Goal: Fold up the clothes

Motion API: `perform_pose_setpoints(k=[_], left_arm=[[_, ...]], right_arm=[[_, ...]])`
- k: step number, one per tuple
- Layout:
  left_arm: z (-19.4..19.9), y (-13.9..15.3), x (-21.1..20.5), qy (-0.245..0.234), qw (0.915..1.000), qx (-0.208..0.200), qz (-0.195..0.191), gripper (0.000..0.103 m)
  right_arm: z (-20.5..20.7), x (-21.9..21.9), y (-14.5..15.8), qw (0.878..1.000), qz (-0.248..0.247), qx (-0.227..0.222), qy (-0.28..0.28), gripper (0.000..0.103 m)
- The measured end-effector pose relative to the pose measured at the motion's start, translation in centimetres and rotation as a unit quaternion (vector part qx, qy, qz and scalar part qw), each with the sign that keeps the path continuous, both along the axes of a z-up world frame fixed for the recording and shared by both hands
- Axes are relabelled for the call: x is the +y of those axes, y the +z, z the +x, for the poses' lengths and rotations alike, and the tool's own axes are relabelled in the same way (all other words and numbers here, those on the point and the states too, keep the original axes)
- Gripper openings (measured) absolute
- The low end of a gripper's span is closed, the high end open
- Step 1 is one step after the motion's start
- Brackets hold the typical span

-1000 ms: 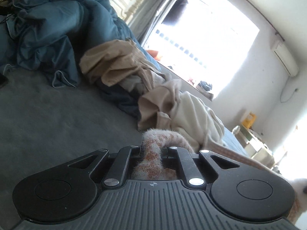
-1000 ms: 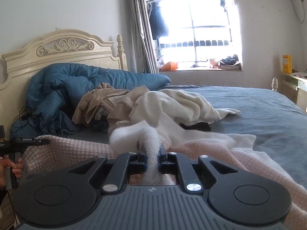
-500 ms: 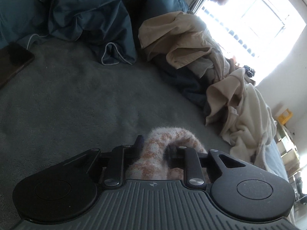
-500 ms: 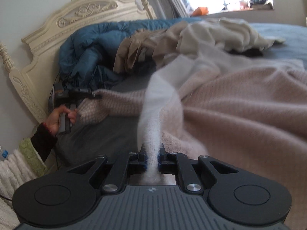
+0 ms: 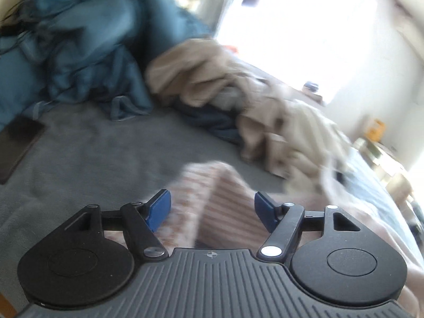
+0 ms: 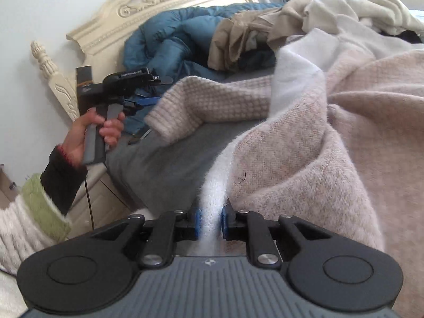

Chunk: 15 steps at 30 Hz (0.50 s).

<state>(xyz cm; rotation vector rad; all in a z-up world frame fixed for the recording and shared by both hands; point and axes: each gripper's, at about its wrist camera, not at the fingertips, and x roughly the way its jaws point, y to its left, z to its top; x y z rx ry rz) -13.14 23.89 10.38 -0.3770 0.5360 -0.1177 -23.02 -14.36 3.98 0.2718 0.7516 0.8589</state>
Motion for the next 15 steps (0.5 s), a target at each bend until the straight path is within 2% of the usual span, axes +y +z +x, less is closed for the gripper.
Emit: perform_pose_setpoints(k=[2, 3, 4, 6, 9, 12, 15], left_arm=[[-1.4, 0.5, -2.3, -0.038, 0.9992, -0.007, 0.011, 0.083], [-1.8, 0.5, -3.5, -0.055, 0.9983, -0.004, 0.017, 0.085], [-1.9, 0.5, -4.6, -0.066, 0.9976, -0.001, 0.02, 0.086], [-1.6, 0.2, -6.6, -0.092, 0.9956, 0.003, 0.017, 0.087], [-0.2, -0.5, -9.0, -0.128, 0.9916, 0.015, 0.007, 0.09], [1.3, -1.7, -11.7, -0.167, 0.9855, 0.027, -0.005, 0.092], [2.6, -3.2, -13.8, -0.199, 0.9788, 0.042, -0.024, 0.092]], right_arm=[[0.1, 1.4, -0.6, 1.0, -0.013, -0.01, 0.012, 0.035], [0.0, 2.2, -0.8, 0.999, -0.028, -0.013, 0.019, 0.055], [-0.1, 3.0, -1.0, 0.998, -0.047, -0.02, 0.026, 0.071], [-0.5, 4.3, -1.0, 0.995, -0.082, -0.037, 0.04, 0.079], [-1.5, 4.1, 0.1, 0.99, -0.101, -0.078, 0.052, 0.083], [-2.1, 0.6, 2.3, 0.993, -0.067, -0.091, 0.038, 0.097], [-1.3, -4.5, 4.7, 0.996, -0.01, -0.083, 0.01, 0.1]])
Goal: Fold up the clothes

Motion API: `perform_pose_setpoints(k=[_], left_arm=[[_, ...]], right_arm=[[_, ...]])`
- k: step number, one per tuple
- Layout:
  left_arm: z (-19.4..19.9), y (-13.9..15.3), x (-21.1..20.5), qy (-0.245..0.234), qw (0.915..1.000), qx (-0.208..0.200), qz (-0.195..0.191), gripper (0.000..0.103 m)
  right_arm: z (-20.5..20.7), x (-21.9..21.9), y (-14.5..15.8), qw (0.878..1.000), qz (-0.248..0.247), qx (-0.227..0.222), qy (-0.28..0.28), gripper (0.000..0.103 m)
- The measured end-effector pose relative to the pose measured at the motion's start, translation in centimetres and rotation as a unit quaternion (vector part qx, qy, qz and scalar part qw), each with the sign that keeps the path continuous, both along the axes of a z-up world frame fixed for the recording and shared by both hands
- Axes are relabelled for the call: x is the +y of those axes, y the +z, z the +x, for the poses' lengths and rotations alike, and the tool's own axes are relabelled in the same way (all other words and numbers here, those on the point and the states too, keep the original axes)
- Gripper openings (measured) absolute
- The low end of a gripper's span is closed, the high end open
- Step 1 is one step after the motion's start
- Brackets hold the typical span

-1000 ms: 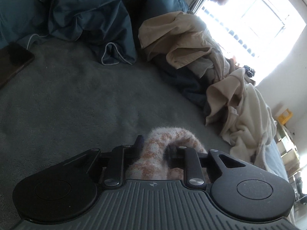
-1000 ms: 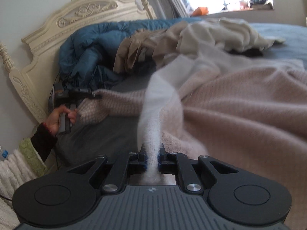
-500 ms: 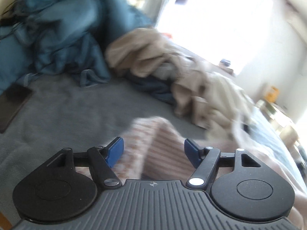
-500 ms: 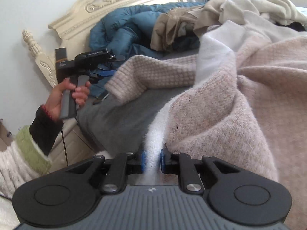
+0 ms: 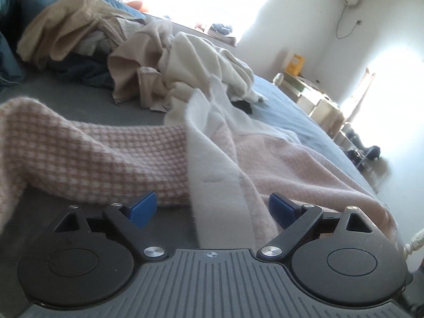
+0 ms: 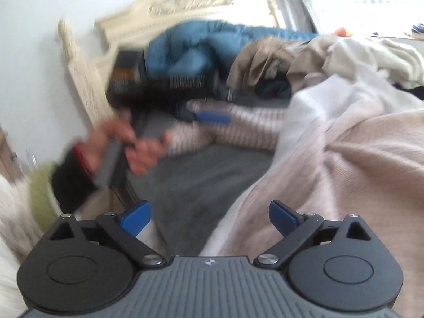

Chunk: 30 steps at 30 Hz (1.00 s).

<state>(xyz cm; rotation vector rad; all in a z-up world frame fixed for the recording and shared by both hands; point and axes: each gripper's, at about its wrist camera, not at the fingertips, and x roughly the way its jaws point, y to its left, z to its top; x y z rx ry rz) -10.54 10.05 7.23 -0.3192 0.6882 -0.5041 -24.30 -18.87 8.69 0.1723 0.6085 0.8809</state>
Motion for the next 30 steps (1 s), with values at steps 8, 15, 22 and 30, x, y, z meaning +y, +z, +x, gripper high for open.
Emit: perform_pose_setpoints(k=[8, 15, 22, 30], left_arm=[[1.3, -3.3, -2.3, -0.017, 0.9982, 0.034, -0.046, 0.084], [0.0, -3.9, -4.2, -0.039, 0.9979, 0.031, -0.04, 0.057], [-3.0, -4.8, -6.1, -0.067, 0.9975, 0.022, -0.004, 0.062], [-5.5, -5.4, -6.5, -0.034, 0.9987, -0.008, 0.036, 0.015]], right_arm=[[9.8, -10.2, 4.9, 0.98, 0.063, 0.055, -0.183, 0.103], [23.7, -4.7, 3.7, 0.972, 0.03, 0.141, -0.187, 0.102], [29.7, 6.7, 0.6, 0.973, -0.114, 0.154, -0.127, 0.102], [30.9, 11.5, -2.8, 0.963, -0.205, 0.145, -0.099, 0.055]])
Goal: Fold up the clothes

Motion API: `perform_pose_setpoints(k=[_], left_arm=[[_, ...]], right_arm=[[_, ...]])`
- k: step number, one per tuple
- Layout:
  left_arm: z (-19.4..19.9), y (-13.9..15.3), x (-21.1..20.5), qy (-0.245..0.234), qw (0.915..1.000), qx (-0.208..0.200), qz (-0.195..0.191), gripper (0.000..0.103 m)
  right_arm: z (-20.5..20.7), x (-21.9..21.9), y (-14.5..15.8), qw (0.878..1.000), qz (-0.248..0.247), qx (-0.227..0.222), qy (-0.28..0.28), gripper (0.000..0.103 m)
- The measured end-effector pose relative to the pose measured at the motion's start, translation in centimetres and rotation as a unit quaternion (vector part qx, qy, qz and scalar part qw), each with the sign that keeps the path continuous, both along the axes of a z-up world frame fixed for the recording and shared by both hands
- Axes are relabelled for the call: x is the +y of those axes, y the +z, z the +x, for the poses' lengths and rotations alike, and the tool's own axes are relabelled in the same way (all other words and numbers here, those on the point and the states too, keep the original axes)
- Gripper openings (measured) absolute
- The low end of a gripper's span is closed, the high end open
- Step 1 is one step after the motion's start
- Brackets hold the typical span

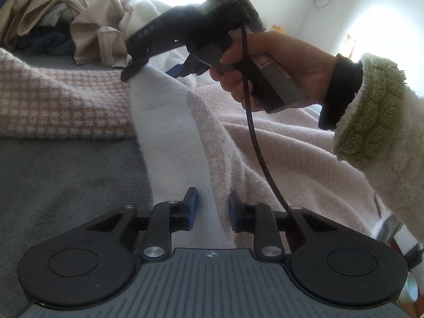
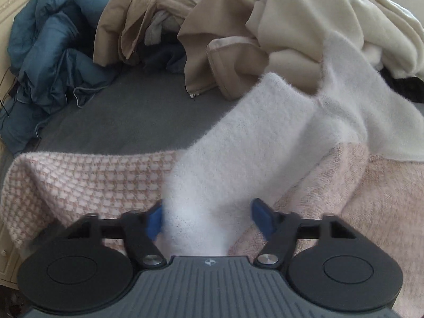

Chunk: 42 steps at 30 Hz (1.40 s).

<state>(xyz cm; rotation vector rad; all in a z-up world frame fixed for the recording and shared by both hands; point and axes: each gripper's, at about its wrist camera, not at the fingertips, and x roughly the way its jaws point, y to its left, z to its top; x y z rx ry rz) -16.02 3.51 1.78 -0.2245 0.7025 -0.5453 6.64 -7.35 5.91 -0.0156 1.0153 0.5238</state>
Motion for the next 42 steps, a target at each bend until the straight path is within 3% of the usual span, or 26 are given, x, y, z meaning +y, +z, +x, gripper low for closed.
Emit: perform_pose_setpoints(k=[3, 12, 14, 15, 16, 19, 21, 25, 27, 29, 30, 32, 34, 40, 42], left_arm=[[-0.4, 0.3, 1.2, 0.006, 0.9998, -0.004, -0.018, 0.009], [0.2, 1.3, 4.6, 0.018, 0.9938, 0.027, -0.106, 0.006], [-0.1, 1.9, 5.5, 0.02, 0.9934, 0.025, -0.11, 0.005], [-0.2, 2.1, 6.0, 0.021, 0.9933, 0.023, -0.112, 0.005], [-0.4, 2.4, 6.5, 0.022, 0.9931, 0.022, -0.113, 0.005], [-0.5, 2.3, 7.1, 0.016, 0.9949, 0.023, -0.097, 0.005], [-0.2, 1.7, 7.0, 0.007, 0.9961, 0.032, -0.082, 0.006], [1.0, 0.0, 6.9, -0.013, 0.9956, 0.054, -0.076, 0.008], [1.6, -0.4, 7.0, -0.021, 0.994, 0.058, -0.091, 0.015], [2.2, -0.6, 6.9, -0.022, 0.9927, 0.061, -0.102, 0.037], [2.5, -0.7, 6.9, -0.023, 0.992, 0.063, -0.107, 0.041], [2.9, -0.9, 6.6, -0.025, 0.9912, 0.067, -0.111, 0.054], [3.1, -1.1, 6.2, -0.025, 0.9914, 0.069, -0.109, 0.059], [3.6, -1.6, 5.2, -0.016, 0.9945, 0.062, -0.083, 0.061], [3.5, -1.7, 5.0, -0.014, 0.9951, 0.059, -0.079, 0.055]], right_arm=[[-0.5, -0.8, 0.5, 1.0, 0.011, -0.012, 0.004, 0.03], [-2.2, -6.9, 5.2, 0.992, 0.096, -0.076, -0.014, 0.03], [-1.9, -8.4, 5.9, 0.991, 0.105, -0.077, -0.026, 0.042], [-1.8, -9.3, 6.2, 0.99, 0.113, -0.078, -0.035, 0.06], [-1.7, -10.5, 6.4, 0.987, 0.129, -0.079, -0.047, 0.07], [-0.7, -14.9, 6.9, 0.973, 0.195, -0.075, -0.093, 0.081], [0.7, -17.9, 6.3, 0.963, 0.223, -0.049, -0.14, 0.087], [4.6, -20.6, 3.2, 0.953, 0.21, 0.029, -0.216, 0.088], [6.6, -20.6, 1.0, 0.943, 0.231, 0.084, -0.225, 0.088], [8.3, -19.9, -0.8, 0.932, 0.254, 0.127, -0.226, 0.088], [9.2, -19.1, -1.4, 0.929, 0.257, 0.141, -0.226, 0.088], [10.8, -17.3, -2.4, 0.929, 0.246, 0.158, -0.227, 0.088], [12.0, -16.0, -3.3, 0.929, 0.228, 0.17, -0.237, 0.088], [14.5, -14.1, -5.7, 0.918, 0.215, 0.187, -0.277, 0.091], [14.8, -13.1, -5.8, 0.925, 0.195, 0.178, -0.273, 0.092]])
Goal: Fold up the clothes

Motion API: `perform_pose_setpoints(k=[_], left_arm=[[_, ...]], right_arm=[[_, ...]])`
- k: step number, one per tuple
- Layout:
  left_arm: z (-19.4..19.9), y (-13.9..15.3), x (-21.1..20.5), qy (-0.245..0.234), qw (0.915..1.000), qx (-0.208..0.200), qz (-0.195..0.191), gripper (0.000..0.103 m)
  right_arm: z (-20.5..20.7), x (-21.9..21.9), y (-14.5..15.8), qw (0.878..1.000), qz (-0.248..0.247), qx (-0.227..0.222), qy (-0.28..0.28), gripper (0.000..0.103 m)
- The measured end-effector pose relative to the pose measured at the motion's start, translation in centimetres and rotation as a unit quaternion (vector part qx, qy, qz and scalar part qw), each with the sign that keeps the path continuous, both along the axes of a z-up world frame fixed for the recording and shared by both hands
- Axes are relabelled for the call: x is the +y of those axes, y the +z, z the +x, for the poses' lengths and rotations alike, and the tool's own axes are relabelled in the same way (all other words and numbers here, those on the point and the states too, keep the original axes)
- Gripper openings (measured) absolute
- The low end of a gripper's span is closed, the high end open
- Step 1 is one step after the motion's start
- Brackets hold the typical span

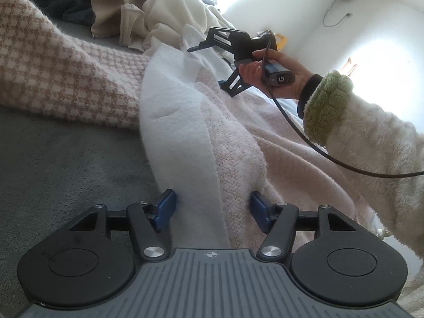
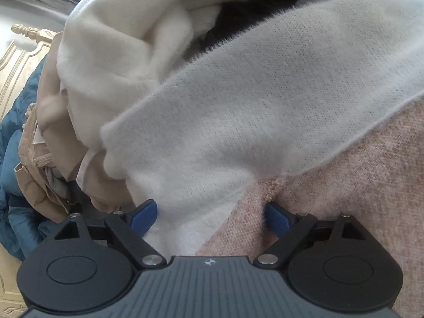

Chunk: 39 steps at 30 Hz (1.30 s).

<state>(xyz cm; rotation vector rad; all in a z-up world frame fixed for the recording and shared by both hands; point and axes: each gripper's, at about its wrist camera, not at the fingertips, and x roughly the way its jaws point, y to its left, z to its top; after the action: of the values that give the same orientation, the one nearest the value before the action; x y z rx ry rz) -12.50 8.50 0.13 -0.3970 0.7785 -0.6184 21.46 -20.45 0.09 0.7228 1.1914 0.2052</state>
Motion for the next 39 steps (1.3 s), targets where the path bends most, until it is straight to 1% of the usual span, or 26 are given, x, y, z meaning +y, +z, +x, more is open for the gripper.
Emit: perform_pose_setpoints(k=[1, 3, 4, 5, 6, 7, 8, 10, 11, 12, 13, 14, 16, 20, 24, 26, 28, 29, 30, 32, 34, 35, 36, 37, 38, 39], left_arm=[[-0.1, 0.0, 0.0, -0.001, 1.0, -0.001, -0.001, 0.043], [-0.2, -0.1, -0.1, -0.002, 1.0, -0.002, -0.002, 0.031], [-0.3, -0.1, 0.0, -0.001, 1.0, -0.001, -0.005, 0.023], [-0.4, -0.1, 0.1, 0.0, 1.0, -0.002, -0.008, 0.017], [-0.5, 0.0, 0.0, 0.0, 0.9999, -0.005, -0.01, 0.016], [-0.5, 0.0, -0.1, 0.001, 0.9999, -0.009, -0.013, 0.012], [-0.7, 0.1, -0.2, -0.001, 0.9998, -0.014, -0.012, 0.01], [-0.9, 0.5, -0.4, -0.005, 0.9997, -0.023, -0.011, 0.009], [-0.9, 0.7, -0.4, -0.006, 0.9996, -0.025, -0.011, 0.008], [-0.9, 0.9, -0.4, -0.008, 0.9995, -0.028, -0.012, 0.008], [-0.8, 1.0, -0.3, -0.008, 0.9995, -0.028, -0.014, 0.007], [-0.6, 1.2, -0.1, -0.006, 0.9994, -0.029, -0.018, 0.007], [-0.4, 1.7, 0.2, -0.004, 0.9991, -0.033, -0.025, 0.007], [0.1, 2.9, 1.3, 0.006, 0.9982, -0.048, -0.037, 0.007], [-0.1, 3.9, 2.7, 0.022, 0.9968, -0.061, -0.048, 0.007], [-0.2, 4.1, 3.3, 0.033, 0.9963, -0.063, -0.048, 0.007], [0.2, 3.4, 3.2, 0.036, 0.9975, -0.044, -0.042, 0.007], [0.4, 3.0, 3.1, 0.037, 0.998, -0.033, -0.039, 0.007], [0.7, 2.6, 3.0, 0.038, 0.9984, -0.023, -0.035, 0.007], [1.0, 2.0, 2.9, 0.036, 0.9988, -0.002, -0.033, 0.008], [1.1, 2.1, 3.0, 0.032, 0.9988, 0.007, -0.035, 0.012], [1.3, 2.0, 3.1, 0.032, 0.9989, 0.009, -0.033, 0.019], [1.2, 2.1, 3.2, 0.03, 0.9991, 0.01, -0.029, 0.024], [1.0, 2.1, 3.2, 0.029, 0.9992, 0.009, -0.025, 0.032], [0.8, 2.2, 3.2, 0.031, 0.9993, 0.012, -0.019, 0.041], [0.5, 2.1, 3.2, 0.033, 0.9992, 0.016, -0.013, 0.046]], right_arm=[[0.1, 0.7, 0.1, 1.0, -0.018, -0.006, 0.009, 0.092], [0.1, 2.0, 0.3, 0.998, -0.053, -0.02, 0.028, 0.09], [-0.3, 2.6, 0.5, 0.996, -0.071, -0.034, 0.041, 0.087], [-0.7, 3.1, 0.7, 0.993, -0.089, -0.048, 0.054, 0.085], [-1.0, 3.6, 0.9, 0.99, -0.107, -0.063, 0.067, 0.082], [-1.5, 3.9, 1.1, 0.987, -0.117, -0.078, 0.075, 0.074], [-2.0, 3.6, 1.3, 0.987, -0.111, -0.094, 0.073, 0.069], [-2.8, 2.5, 1.6, 0.987, -0.095, -0.115, 0.06, 0.046], [-3.3, 1.8, 1.8, 0.987, -0.082, -0.128, 0.051, 0.039], [-3.7, 1.2, 2.1, 0.987, -0.065, -0.142, 0.041, 0.016], [-4.2, 0.6, 2.7, 0.985, -0.045, -0.162, 0.032, 0.015], [-4.7, 0.3, 3.7, 0.981, -0.038, -0.187, 0.026, 0.015], [-5.1, 0.0, 5.6, 0.972, -0.043, -0.229, 0.029, 0.015], [-3.7, -0.1, 8.8, 0.957, -0.048, -0.286, 0.027, 0.015], [-1.8, -0.1, 10.1, 0.944, -0.048, -0.325, 0.027, 0.015], [-0.7, 0.2, 9.5, 0.94, -0.053, -0.335, 0.031, 0.015], [0.2, 0.8, 7.8, 0.942, -0.056, -0.328, 0.034, 0.016], [0.5, 1.0, 6.6, 0.946, -0.06, -0.317, 0.039, 0.018], [0.8, 1.2, 5.4, 0.949, -0.063, -0.305, 0.044, 0.024], [1.2, 1.5, 3.4, 0.956, -0.067, -0.281, 0.054, 0.029], [1.0, 1.2, 3.4, 0.963, -0.061, -0.253, 0.065, 0.05], [0.6, 1.0, 4.2, 0.965, -0.068, -0.243, 0.074, 0.052], [0.2, 0.8, 5.0, 0.966, -0.075, -0.232, 0.084, 0.053], [-0.4, 0.5, 5.9, 0.967, -0.084, -0.223, 0.092, 0.059], [-1.5, -0.1, 7.1, 0.965, -0.1, -0.22, 0.099, 0.068], [-2.6, -0.7, 8.4, 0.964, -0.115, -0.216, 0.106, 0.087]])
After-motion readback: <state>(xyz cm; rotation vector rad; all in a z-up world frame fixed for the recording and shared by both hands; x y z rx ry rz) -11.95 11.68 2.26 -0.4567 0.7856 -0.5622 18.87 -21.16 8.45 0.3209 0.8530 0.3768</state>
